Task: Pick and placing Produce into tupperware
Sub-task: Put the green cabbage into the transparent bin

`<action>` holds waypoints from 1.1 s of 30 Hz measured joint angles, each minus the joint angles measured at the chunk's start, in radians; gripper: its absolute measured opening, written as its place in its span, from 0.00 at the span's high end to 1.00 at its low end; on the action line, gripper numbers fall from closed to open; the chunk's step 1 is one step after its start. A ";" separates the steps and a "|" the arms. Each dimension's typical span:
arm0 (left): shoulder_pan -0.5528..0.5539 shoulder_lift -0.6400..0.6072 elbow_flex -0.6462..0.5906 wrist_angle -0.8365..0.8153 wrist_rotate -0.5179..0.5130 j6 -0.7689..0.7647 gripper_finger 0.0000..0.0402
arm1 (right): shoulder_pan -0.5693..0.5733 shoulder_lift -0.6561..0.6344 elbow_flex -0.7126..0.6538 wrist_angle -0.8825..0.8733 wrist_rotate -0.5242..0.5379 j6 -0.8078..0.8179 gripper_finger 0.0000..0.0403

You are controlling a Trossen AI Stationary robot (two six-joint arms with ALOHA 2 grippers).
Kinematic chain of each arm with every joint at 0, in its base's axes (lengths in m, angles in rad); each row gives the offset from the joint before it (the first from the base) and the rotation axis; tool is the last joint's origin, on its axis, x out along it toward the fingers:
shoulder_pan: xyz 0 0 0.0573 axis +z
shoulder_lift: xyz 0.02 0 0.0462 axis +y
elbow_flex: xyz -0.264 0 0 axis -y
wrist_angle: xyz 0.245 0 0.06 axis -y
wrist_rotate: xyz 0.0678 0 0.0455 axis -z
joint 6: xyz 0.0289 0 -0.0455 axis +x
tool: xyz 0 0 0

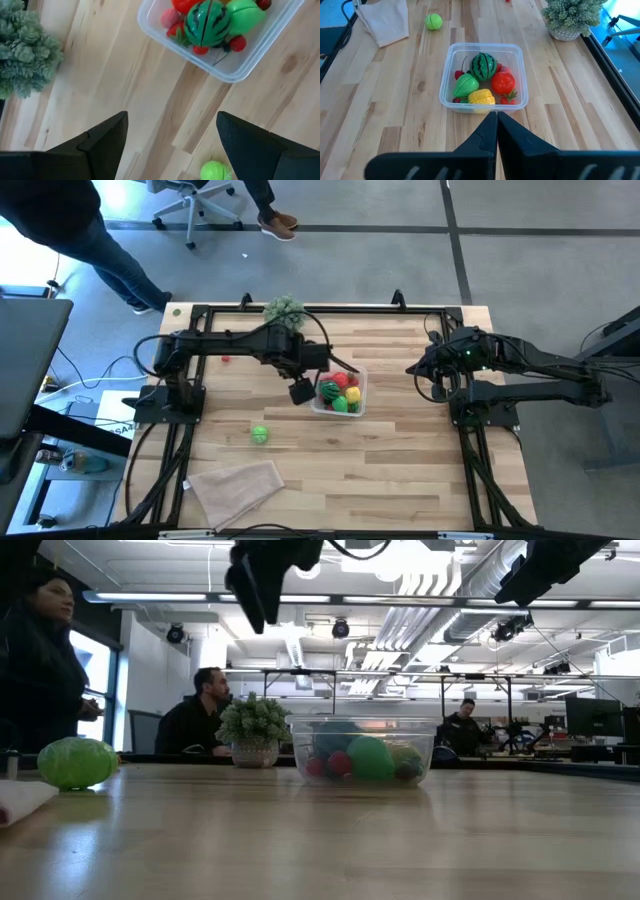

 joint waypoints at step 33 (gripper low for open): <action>-0.353 -0.699 -1.038 0.562 -0.029 0.015 0.27 | 0.000 0.000 0.000 -0.001 0.000 0.000 1.00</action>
